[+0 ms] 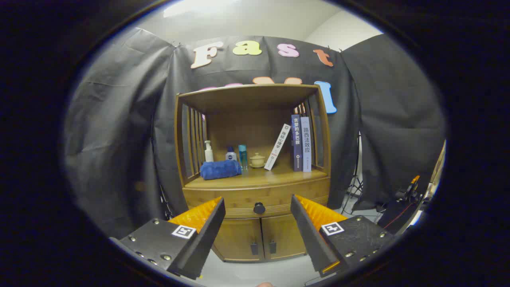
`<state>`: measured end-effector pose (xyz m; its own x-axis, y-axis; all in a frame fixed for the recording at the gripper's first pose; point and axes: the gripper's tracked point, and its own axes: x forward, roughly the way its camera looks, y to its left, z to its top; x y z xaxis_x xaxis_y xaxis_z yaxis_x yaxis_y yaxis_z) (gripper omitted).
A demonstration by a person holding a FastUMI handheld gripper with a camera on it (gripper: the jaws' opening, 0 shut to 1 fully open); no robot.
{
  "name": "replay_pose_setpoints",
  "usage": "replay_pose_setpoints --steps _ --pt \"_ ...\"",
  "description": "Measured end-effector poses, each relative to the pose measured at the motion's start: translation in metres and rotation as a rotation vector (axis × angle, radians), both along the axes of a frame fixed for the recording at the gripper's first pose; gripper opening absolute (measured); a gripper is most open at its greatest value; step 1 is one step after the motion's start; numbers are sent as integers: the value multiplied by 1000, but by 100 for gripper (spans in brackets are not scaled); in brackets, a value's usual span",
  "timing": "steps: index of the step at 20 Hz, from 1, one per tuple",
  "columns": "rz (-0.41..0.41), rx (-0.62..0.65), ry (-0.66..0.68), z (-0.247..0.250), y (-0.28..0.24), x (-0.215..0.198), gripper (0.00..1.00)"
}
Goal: Pull open the drawer, take out the items inside it, and place them on the countertop above the cabinet.
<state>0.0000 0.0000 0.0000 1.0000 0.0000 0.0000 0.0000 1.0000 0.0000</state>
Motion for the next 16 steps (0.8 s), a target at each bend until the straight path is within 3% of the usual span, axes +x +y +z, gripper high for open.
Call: replay_pose_setpoints --steps 16 --pt "-38 31 -30 -2 -17 -11 99"
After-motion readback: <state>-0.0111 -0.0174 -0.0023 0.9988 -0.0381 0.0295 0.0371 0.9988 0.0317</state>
